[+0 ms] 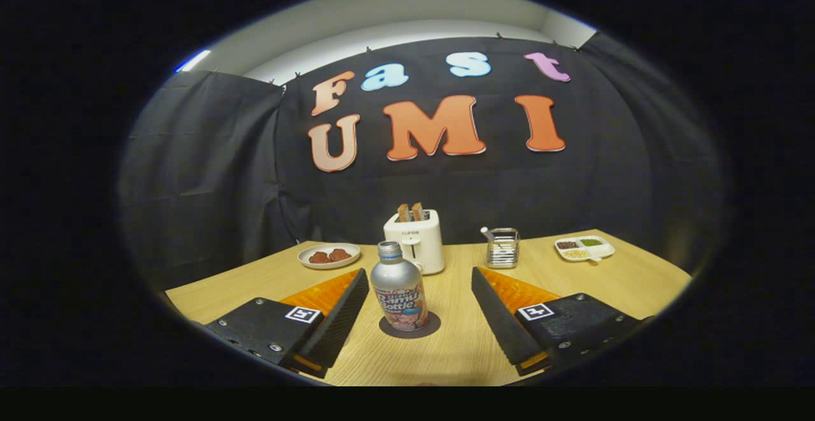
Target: Take the bottle from table, then pour the juice into the cup, finally place the bottle on the coaster
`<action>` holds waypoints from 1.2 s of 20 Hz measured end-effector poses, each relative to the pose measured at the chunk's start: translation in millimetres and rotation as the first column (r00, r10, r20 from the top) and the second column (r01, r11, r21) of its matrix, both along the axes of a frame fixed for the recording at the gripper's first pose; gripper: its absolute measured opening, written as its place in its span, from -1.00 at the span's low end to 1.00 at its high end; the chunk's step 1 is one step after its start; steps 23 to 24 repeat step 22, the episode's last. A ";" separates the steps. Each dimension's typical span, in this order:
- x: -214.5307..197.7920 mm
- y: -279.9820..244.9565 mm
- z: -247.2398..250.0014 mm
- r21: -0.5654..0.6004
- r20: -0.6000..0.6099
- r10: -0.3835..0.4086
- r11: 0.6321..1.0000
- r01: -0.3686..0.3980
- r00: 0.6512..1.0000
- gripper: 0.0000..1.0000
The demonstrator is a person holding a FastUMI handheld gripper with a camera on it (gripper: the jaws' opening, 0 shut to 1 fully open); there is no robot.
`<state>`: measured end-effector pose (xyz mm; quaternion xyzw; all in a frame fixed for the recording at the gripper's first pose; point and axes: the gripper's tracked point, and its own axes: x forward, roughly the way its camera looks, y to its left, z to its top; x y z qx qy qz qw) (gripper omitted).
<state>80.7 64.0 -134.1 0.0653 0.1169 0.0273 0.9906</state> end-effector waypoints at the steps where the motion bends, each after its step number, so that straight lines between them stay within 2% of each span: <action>1: -7.9 -5.9 11.7 -0.027 0.022 -0.016 0.999 0.016 1.000 0.93; 3: -25.1 -12.7 29.6 -0.091 0.049 -0.033 0.995 0.037 0.998 0.93; 7: -60.4 -6.3 67.0 -0.167 0.116 0.000 0.986 0.019 0.993 0.94; 13: -89.3 -10.1 97.2 -0.152 0.162 -0.010 0.988 0.035 0.987 0.93; 15: -94.1 -13.7 98.2 -0.147 0.172 -0.038 0.987 0.064 0.984 0.93; 24: -108.8 -21.5 103.0 -0.179 0.185 -0.071 0.978 0.105 0.980 0.94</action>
